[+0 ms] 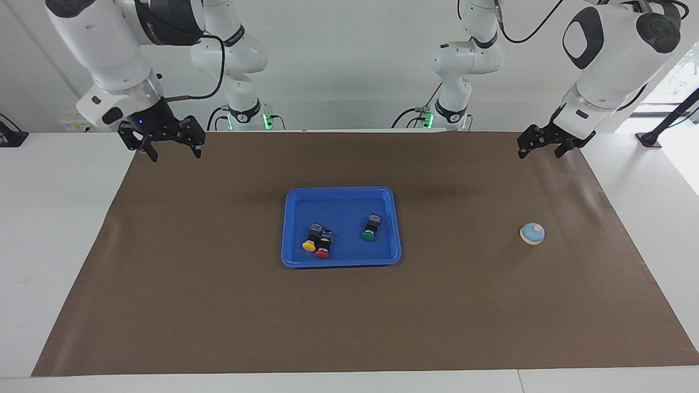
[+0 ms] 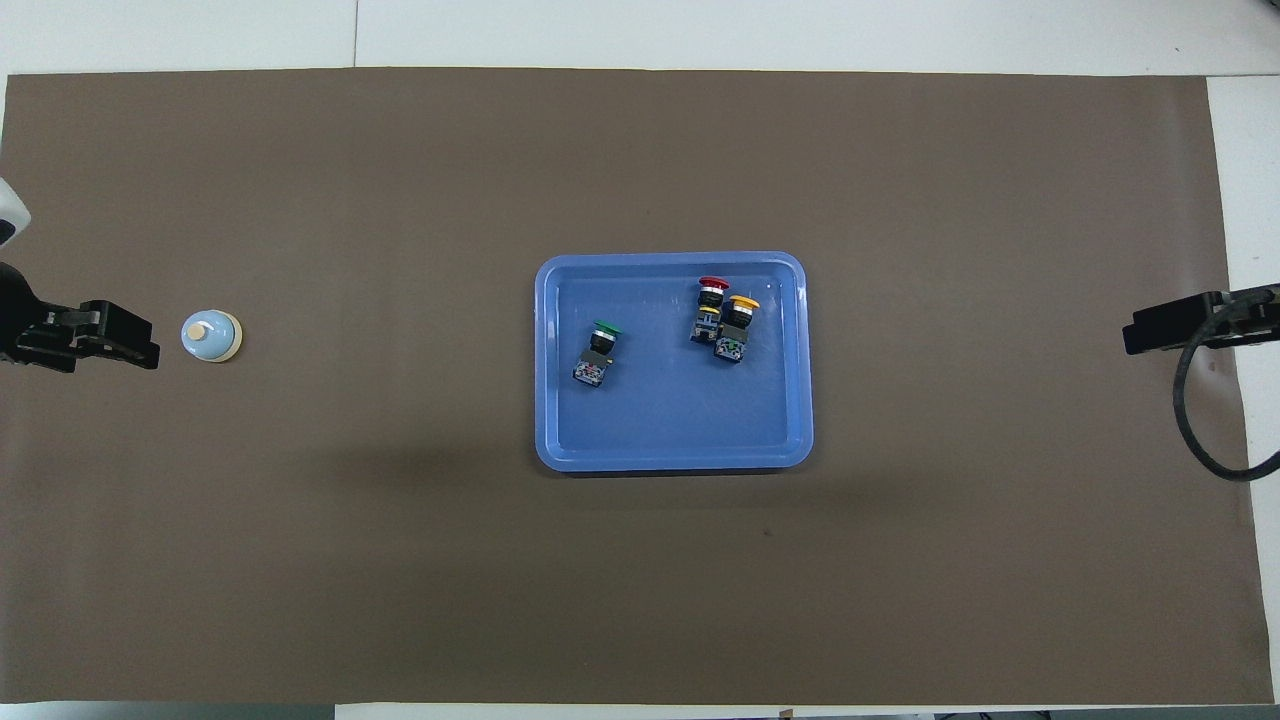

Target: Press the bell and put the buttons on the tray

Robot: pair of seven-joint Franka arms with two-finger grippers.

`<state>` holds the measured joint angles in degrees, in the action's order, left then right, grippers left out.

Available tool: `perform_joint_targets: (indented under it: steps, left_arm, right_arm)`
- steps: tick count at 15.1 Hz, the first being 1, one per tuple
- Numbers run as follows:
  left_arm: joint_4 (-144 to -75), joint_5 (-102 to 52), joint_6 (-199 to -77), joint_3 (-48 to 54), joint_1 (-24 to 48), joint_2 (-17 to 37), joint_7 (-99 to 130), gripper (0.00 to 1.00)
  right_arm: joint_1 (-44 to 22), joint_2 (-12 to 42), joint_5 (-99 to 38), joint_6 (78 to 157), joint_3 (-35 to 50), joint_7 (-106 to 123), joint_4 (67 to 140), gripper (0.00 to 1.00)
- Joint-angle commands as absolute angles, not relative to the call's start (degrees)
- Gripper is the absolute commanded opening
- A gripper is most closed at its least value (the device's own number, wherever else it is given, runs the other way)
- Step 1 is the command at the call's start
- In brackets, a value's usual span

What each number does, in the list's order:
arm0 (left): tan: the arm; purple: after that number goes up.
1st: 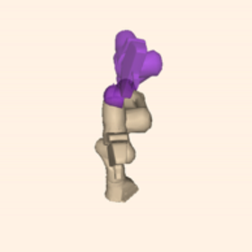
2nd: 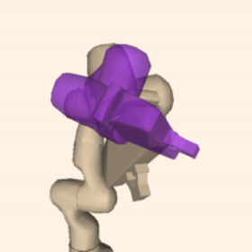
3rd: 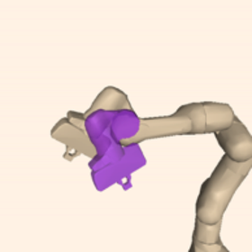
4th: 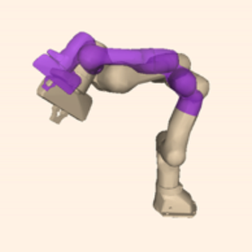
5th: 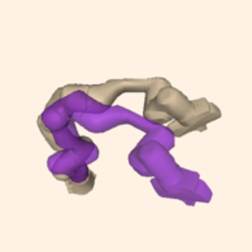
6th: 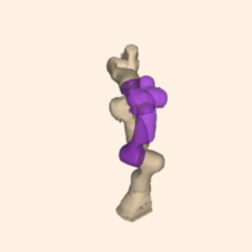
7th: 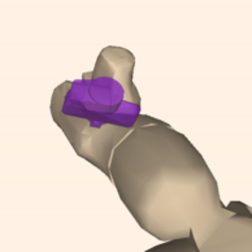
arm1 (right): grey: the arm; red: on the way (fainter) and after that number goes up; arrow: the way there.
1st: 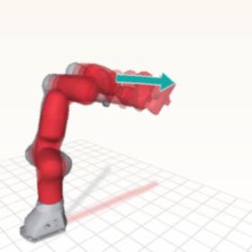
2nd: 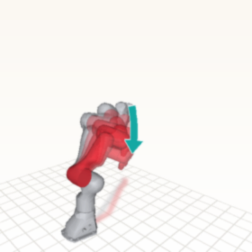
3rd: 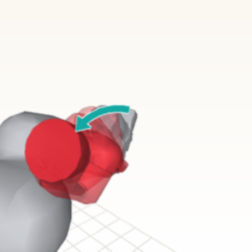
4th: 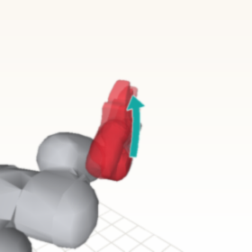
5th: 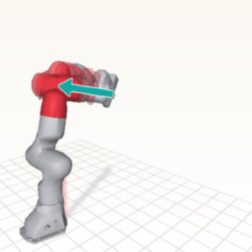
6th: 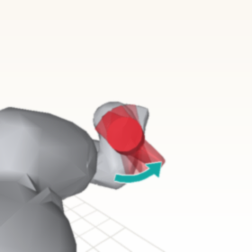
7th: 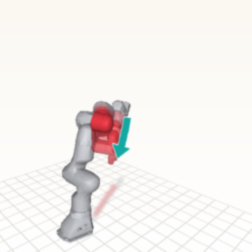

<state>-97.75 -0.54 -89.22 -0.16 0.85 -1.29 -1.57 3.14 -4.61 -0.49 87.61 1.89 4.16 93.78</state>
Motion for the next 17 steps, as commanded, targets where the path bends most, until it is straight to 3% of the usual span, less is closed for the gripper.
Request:
perform_joint_targets:
  steps: [1, 6, 11, 14, 17]
  left_arm:
    - [-97.65, -0.97, -89.65, -0.17, 0.26, -1.67, -0.97, 0.0]
    - [-104.13, -0.79, -101.48, -0.18, -4.91, -0.71, -1.49, 0.0]
    - [-106.34, -0.62, -113.44, -0.18, -5.98, 7.63, -1.67, 0.0]
    - [-111.87, -0.62, -122.14, -0.18, -6.06, 8.53, -1.76, 0.0]
    - [-113.03, -0.62, -124.36, -0.35, -6.15, 10.71, -3.24, 0.0]
  right_arm:
    - [4.22, -4.66, -0.17, 88.51, 2.9, 5.1, 95.01, 1.0]
    - [4.57, -3.78, -0.09, 87.98, 2.9, 5.36, 92.99, 1.0]
    - [4.57, -3.87, -0.26, 87.89, 2.9, 5.45, 92.99, 1.0]
    - [4.22, -4.13, -0.26, 87.89, 2.9, 5.45, 93.34, 1.0]
    - [4.31, -4.22, -0.26, 87.89, 2.81, 5.28, 93.51, 1.0]
